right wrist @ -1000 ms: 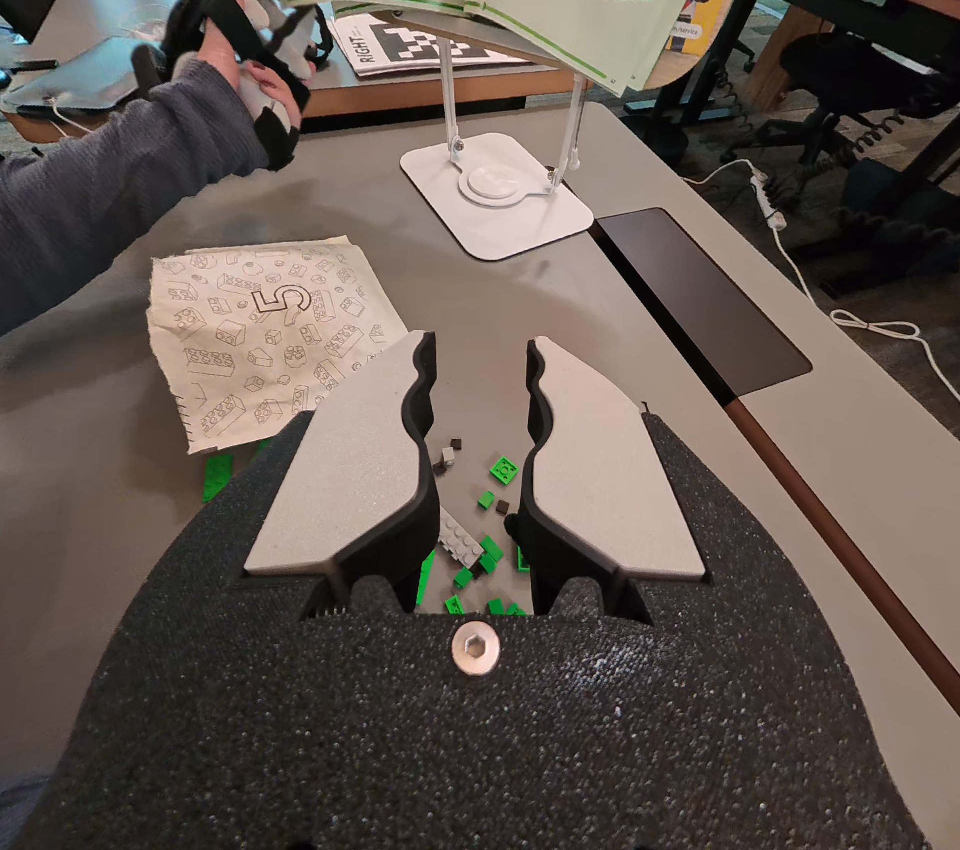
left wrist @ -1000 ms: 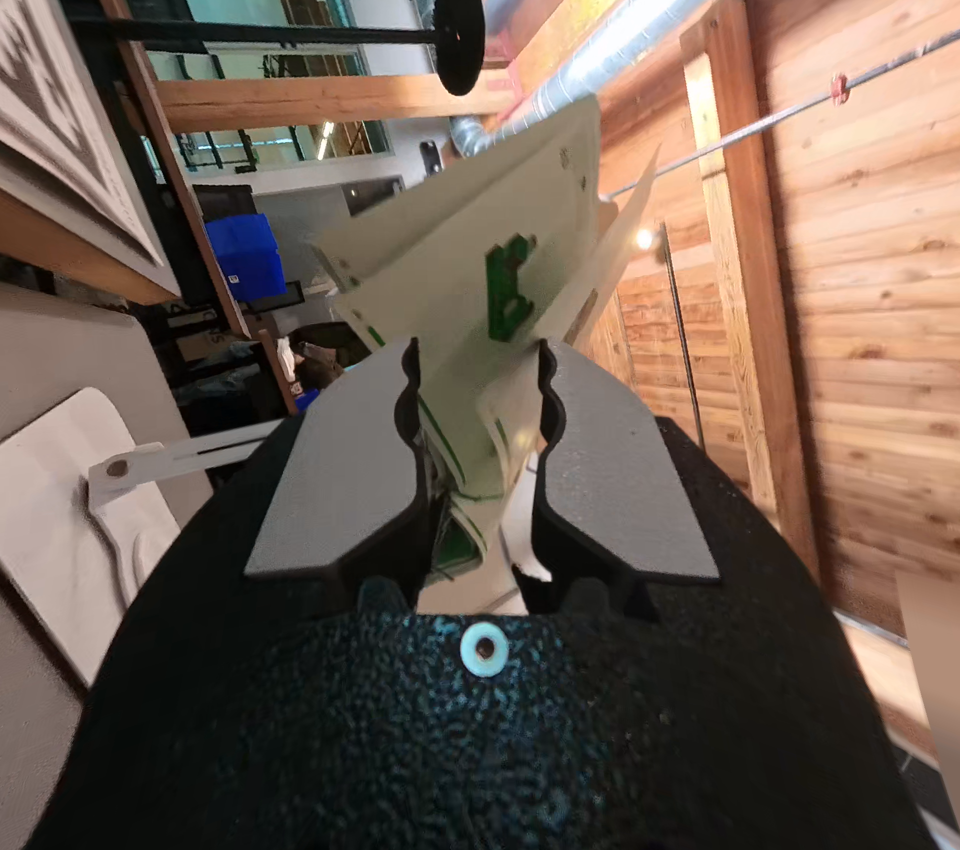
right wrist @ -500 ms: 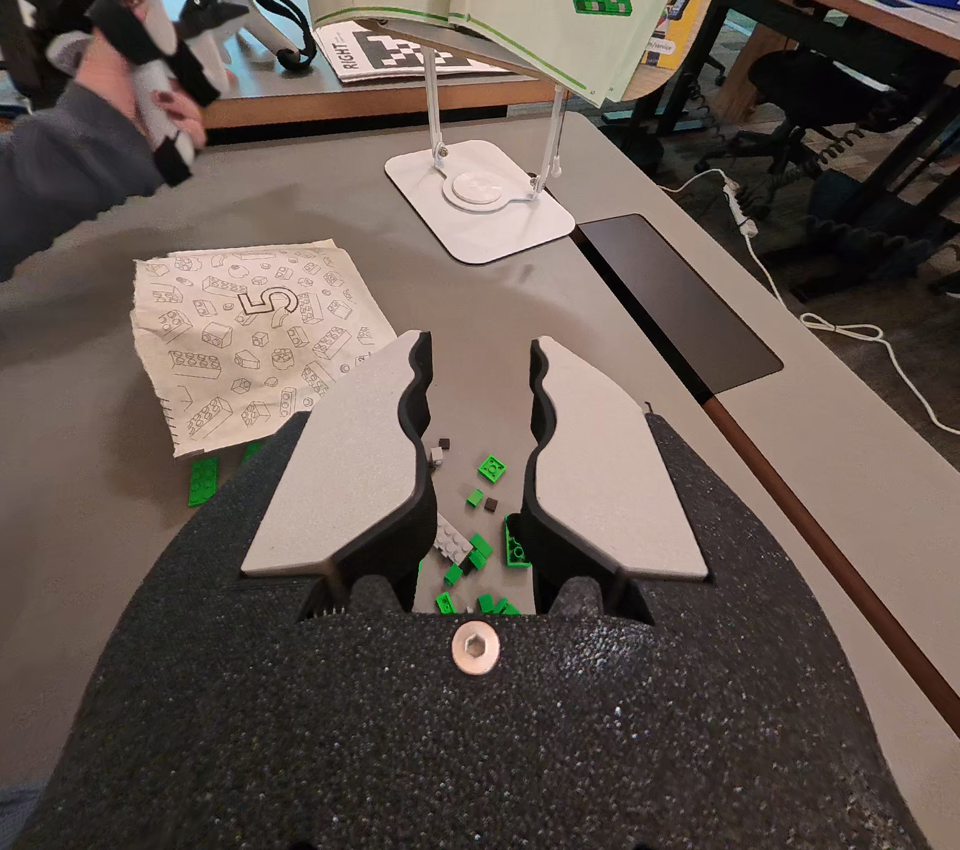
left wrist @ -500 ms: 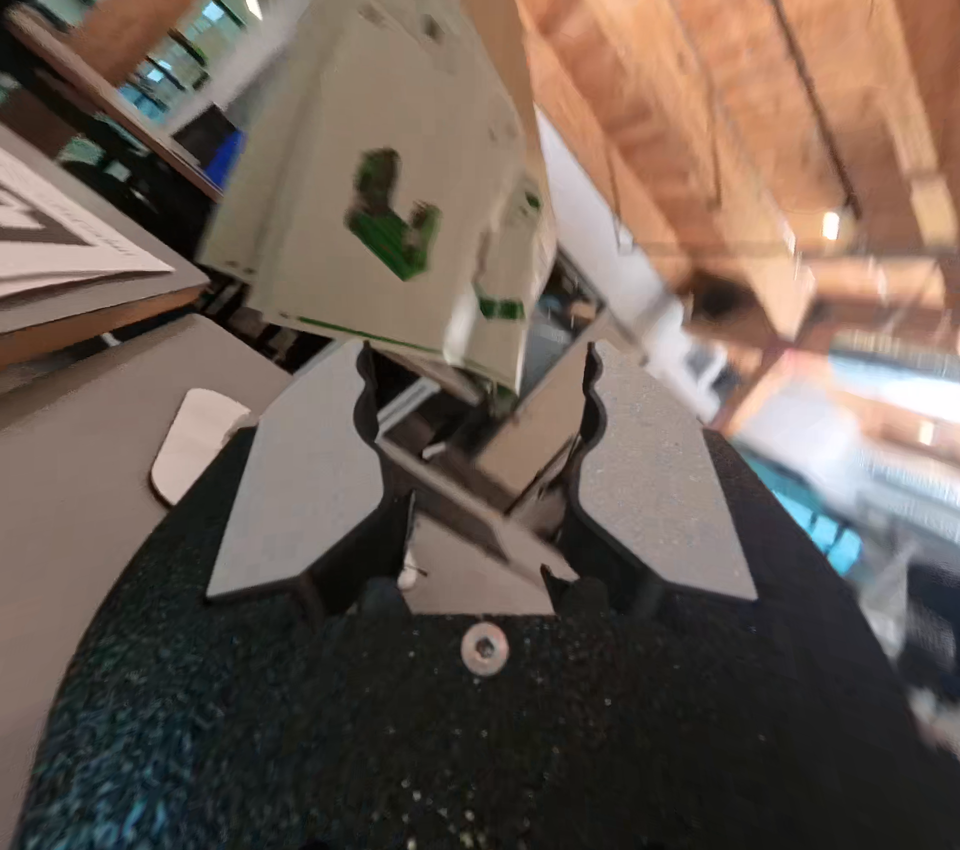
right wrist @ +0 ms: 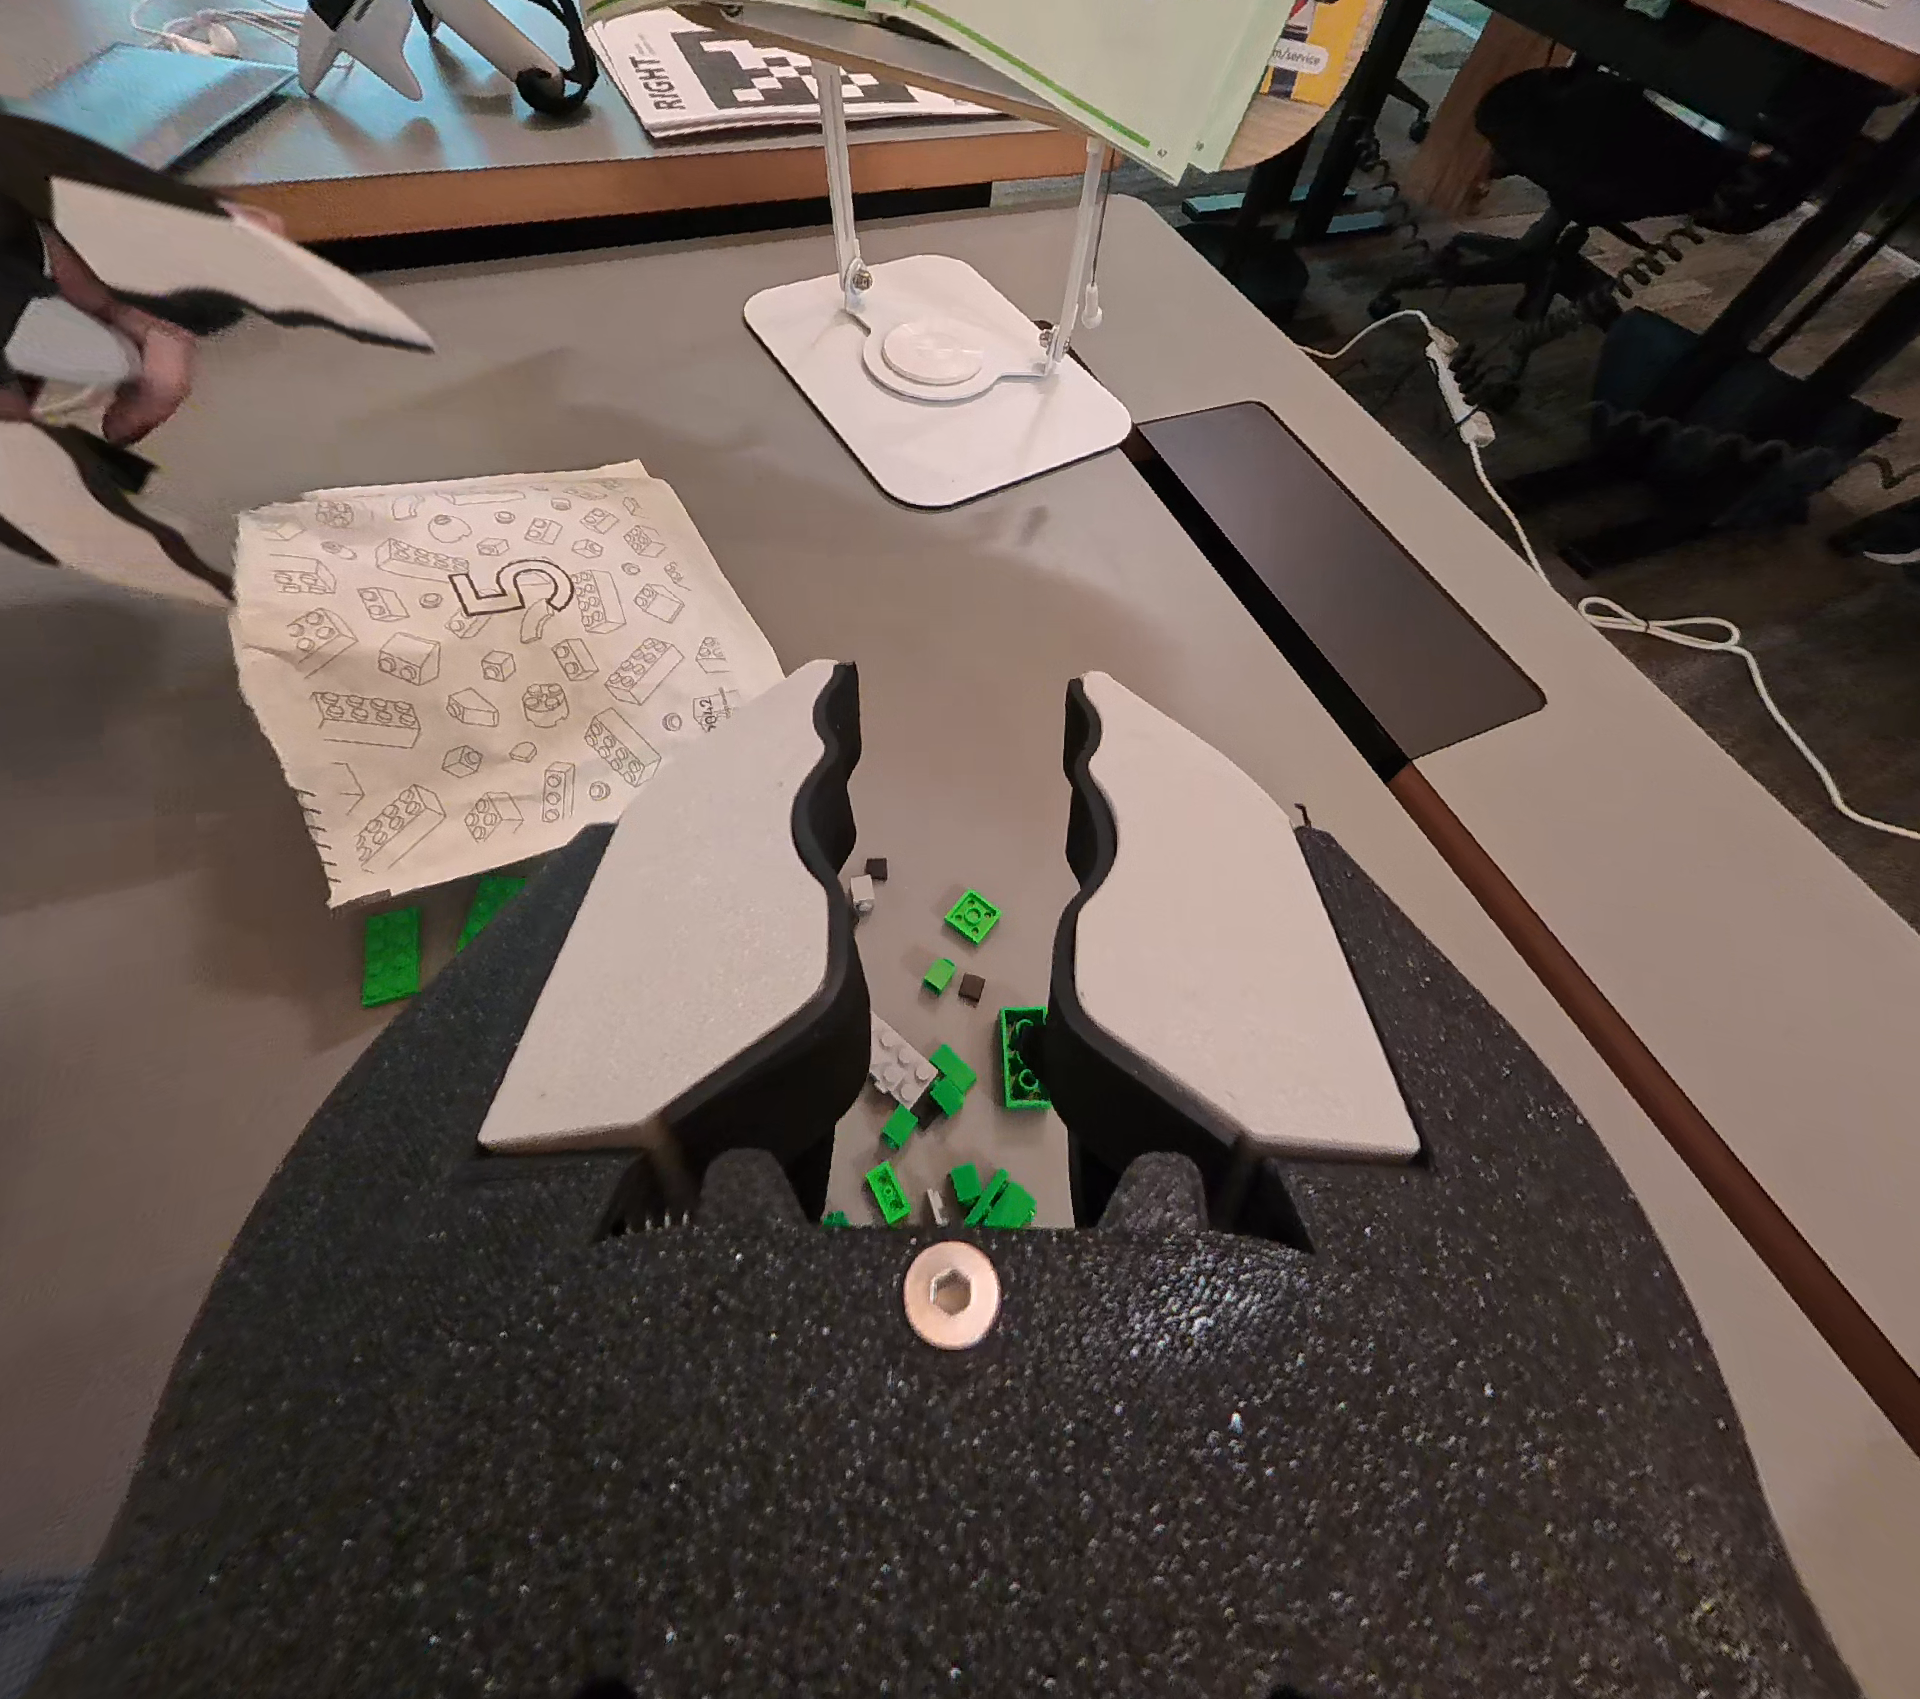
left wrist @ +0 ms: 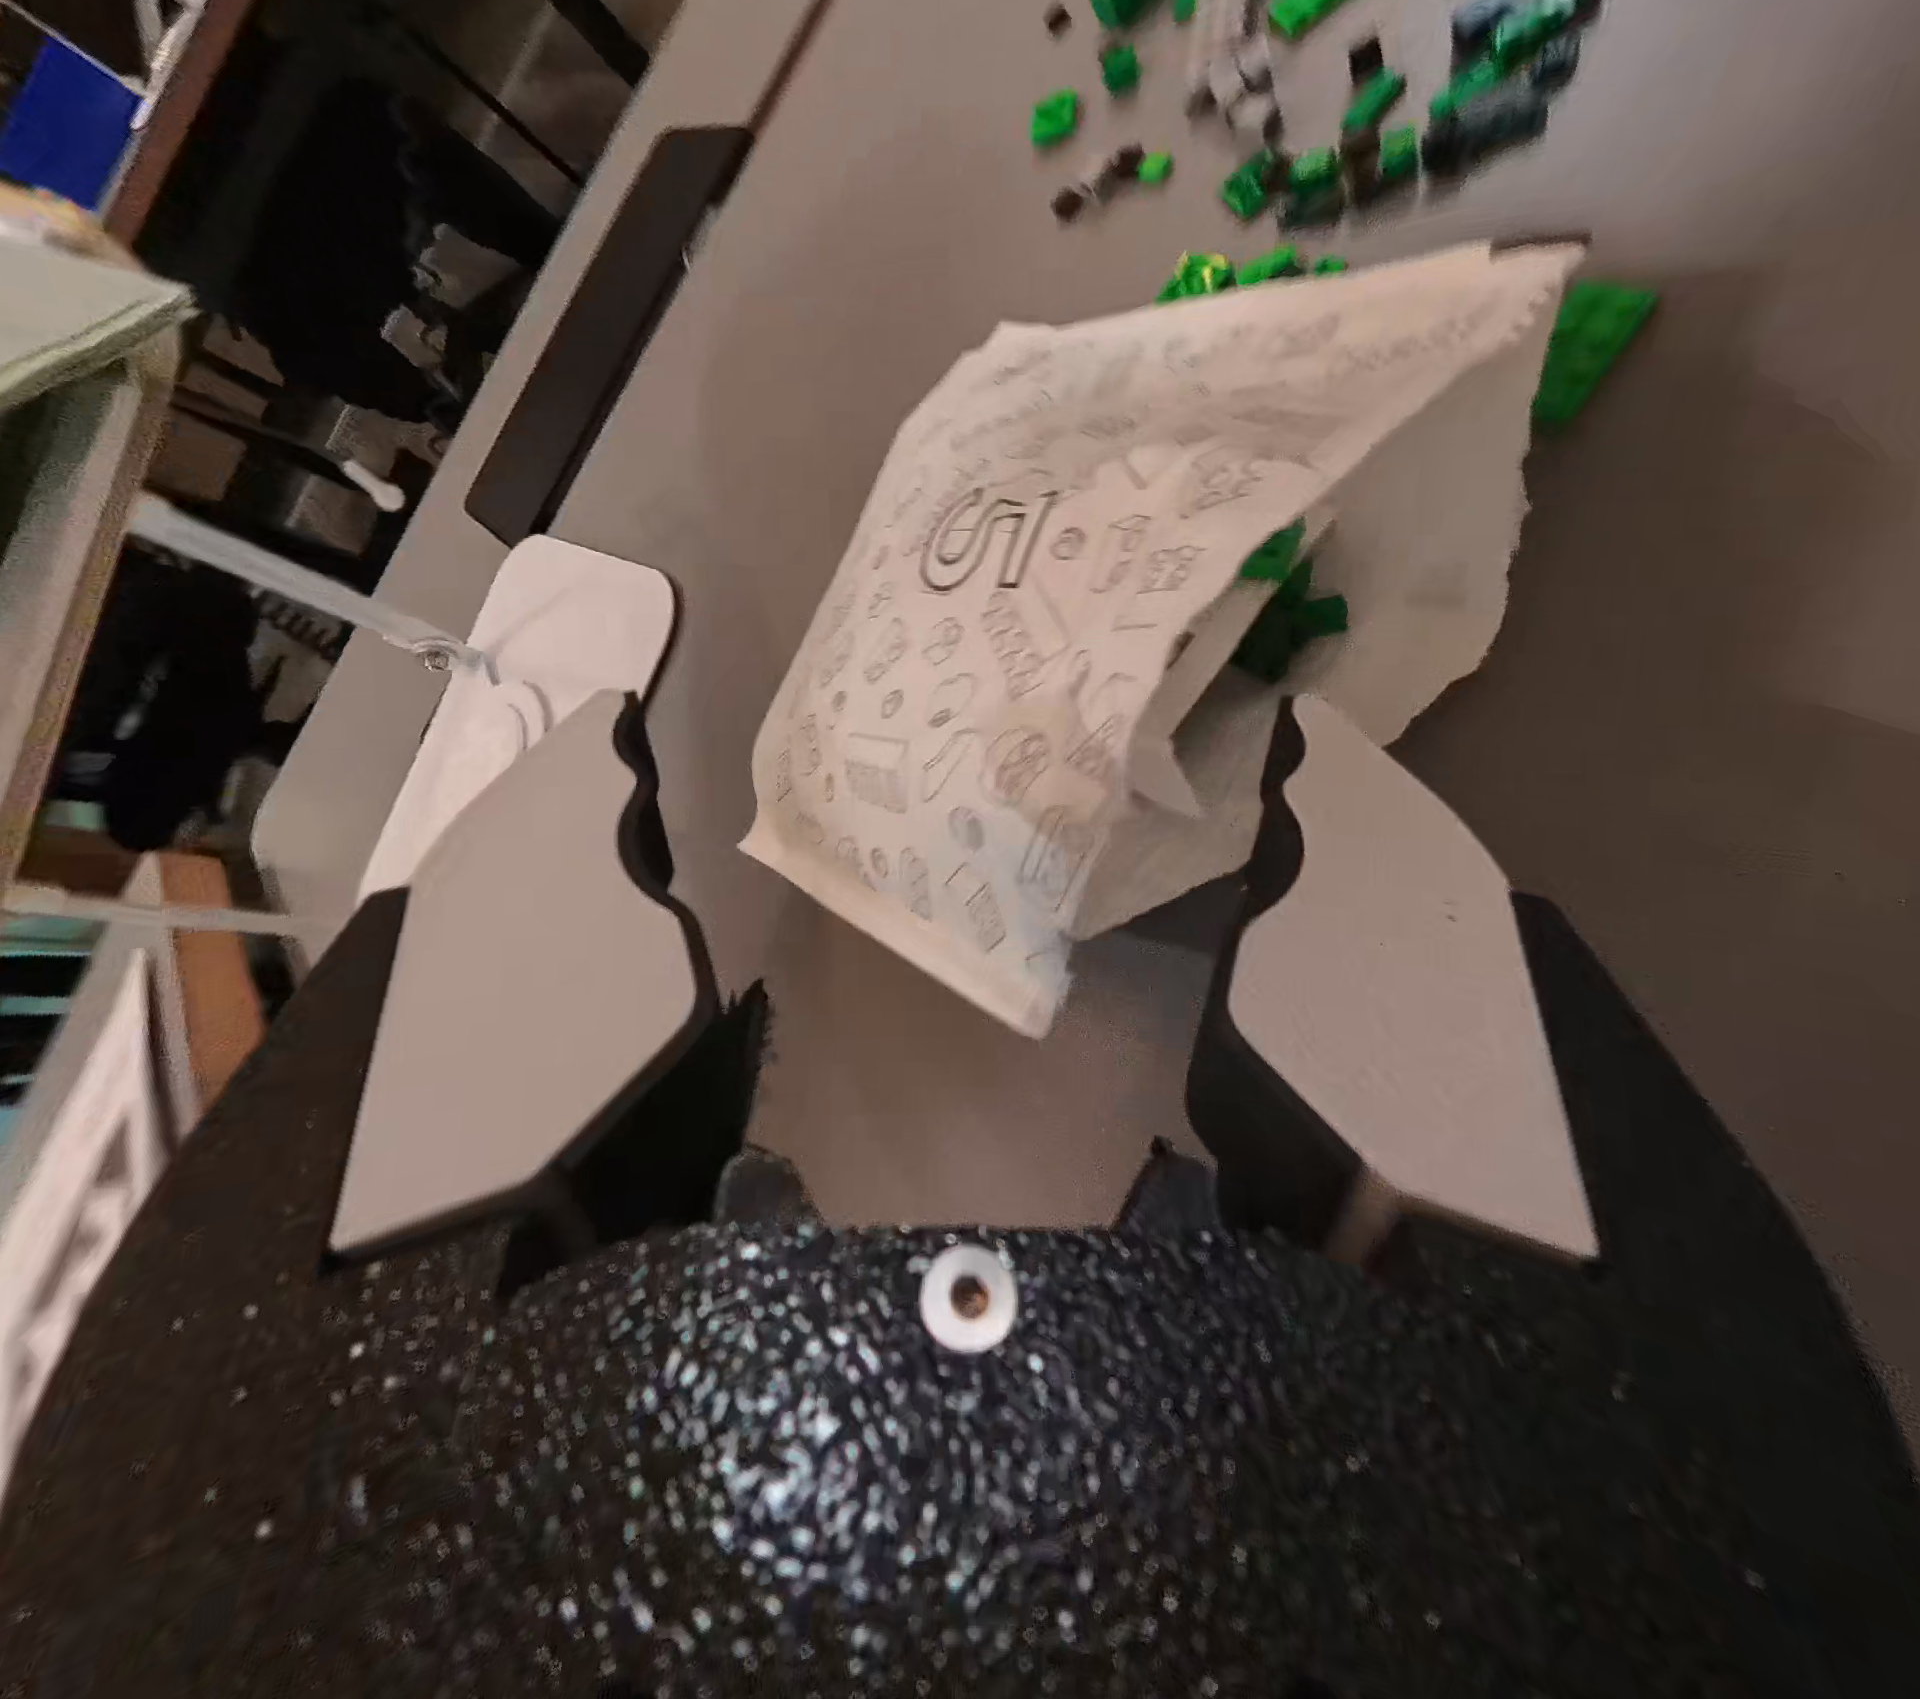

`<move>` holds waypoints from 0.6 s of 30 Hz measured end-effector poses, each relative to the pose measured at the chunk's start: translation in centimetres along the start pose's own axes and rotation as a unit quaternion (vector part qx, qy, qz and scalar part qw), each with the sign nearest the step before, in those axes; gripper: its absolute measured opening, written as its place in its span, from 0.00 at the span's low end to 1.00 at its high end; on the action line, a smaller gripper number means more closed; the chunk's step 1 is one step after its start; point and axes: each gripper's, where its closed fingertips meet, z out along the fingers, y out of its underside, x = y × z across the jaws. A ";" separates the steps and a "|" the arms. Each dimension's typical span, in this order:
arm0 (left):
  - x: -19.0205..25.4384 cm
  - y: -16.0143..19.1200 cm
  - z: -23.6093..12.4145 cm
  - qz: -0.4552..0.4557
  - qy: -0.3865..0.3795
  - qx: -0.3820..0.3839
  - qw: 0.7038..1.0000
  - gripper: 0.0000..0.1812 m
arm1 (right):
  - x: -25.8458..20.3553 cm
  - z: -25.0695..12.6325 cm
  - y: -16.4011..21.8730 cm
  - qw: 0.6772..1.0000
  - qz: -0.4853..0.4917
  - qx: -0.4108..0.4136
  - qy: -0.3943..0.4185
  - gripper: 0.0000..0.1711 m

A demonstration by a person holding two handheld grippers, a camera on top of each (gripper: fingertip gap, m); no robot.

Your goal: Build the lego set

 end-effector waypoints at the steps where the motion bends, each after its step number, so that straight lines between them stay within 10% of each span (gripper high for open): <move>1: 0.3 0.1 0.6 0.028 -0.005 -0.024 0.999 0.60 | 0.0 0.0 0.0 1.000 -0.001 -0.001 0.001 0.22; 9: 0.0 -0.9 1.6 0.136 -0.057 -0.076 0.986 0.14 | -0.6 -1.0 -0.5 1.000 -0.017 0.002 0.015 0.21; 18: -3.4 -3.0 1.0 0.062 -0.086 -0.100 0.989 0.00 | 0.9 -5.1 -0.5 0.994 -0.032 0.025 0.098 0.18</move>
